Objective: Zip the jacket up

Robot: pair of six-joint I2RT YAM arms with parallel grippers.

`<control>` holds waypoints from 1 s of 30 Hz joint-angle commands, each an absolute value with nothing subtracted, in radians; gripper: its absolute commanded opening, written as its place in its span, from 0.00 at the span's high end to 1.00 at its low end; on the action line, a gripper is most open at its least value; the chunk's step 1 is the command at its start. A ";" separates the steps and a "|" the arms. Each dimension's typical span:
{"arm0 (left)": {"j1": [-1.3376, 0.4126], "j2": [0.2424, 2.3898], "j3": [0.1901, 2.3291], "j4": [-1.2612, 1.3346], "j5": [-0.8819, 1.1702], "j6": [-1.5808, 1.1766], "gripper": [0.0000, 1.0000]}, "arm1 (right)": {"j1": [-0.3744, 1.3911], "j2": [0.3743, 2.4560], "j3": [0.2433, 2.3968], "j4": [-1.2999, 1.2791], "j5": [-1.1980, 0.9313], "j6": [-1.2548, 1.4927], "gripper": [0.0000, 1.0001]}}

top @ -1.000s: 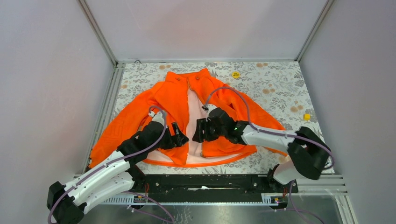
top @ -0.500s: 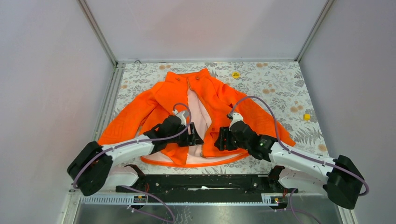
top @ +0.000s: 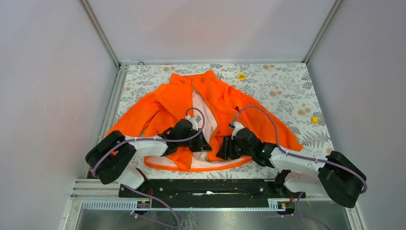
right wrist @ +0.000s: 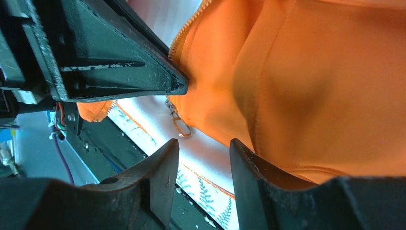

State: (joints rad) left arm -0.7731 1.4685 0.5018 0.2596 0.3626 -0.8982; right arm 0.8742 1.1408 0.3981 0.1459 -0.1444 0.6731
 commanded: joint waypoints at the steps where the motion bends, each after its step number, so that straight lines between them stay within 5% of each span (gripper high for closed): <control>1: -0.776 1.415 0.496 0.419 0.422 -0.926 0.87 | 0.863 1.174 0.363 0.353 -0.246 0.689 0.49; 5: -0.770 1.387 0.491 0.432 0.473 -0.941 1.00 | 0.838 1.178 0.317 0.459 -0.297 0.707 0.47; 20: -0.753 1.376 0.414 0.645 0.590 -1.119 1.00 | 0.809 1.170 0.259 0.660 -0.342 0.708 0.39; 30: -0.754 1.398 0.428 0.696 0.584 -1.154 1.00 | 0.808 1.174 0.256 0.666 -0.336 0.715 0.49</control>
